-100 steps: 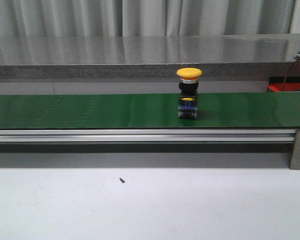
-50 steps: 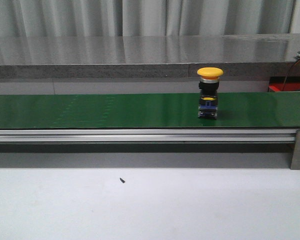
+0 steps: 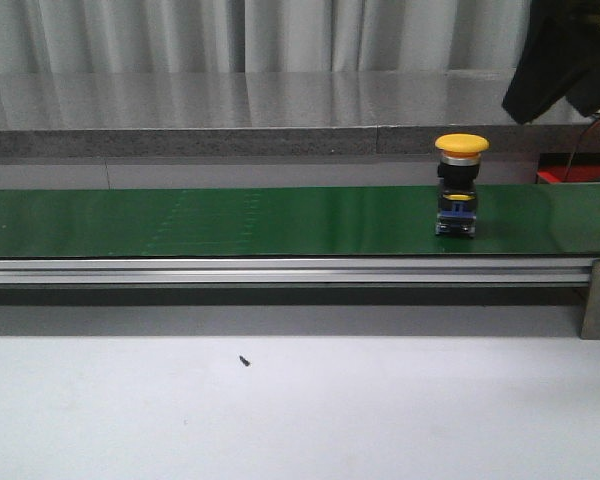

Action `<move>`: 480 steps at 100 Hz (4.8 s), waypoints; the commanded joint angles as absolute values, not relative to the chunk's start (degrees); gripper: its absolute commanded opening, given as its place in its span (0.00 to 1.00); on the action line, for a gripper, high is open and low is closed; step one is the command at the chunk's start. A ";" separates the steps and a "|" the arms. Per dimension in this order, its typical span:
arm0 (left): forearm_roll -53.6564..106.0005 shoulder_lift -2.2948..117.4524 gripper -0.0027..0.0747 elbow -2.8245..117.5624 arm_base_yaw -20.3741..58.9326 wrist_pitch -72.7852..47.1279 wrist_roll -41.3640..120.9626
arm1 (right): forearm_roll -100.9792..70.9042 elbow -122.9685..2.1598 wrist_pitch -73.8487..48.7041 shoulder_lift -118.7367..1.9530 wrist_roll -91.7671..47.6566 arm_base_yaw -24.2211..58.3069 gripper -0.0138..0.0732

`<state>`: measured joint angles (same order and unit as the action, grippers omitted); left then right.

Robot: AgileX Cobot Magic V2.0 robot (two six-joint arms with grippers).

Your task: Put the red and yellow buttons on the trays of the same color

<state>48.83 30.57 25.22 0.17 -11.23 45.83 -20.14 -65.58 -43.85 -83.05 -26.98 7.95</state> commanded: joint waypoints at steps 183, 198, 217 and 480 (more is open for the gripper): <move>49.89 30.66 0.01 26.91 0.68 -9.67 45.79 | -19.52 -76.61 -47.22 -92.56 -26.89 -30.00 0.38; 49.89 30.66 0.01 26.91 0.68 -9.67 45.79 | -19.52 -76.61 -46.65 -96.93 -26.89 -31.11 0.38; 49.89 30.66 0.01 26.91 0.68 -9.67 45.79 | -17.84 -76.61 -46.54 -101.39 -26.89 -31.14 0.38; 49.89 30.66 0.01 26.91 0.68 -9.67 45.79 | -17.69 -37.02 -19.61 -41.14 -23.84 5.24 0.62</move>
<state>48.83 30.57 25.22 0.17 -12.35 45.83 -17.65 -37.20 -24.02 -44.98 -23.95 5.43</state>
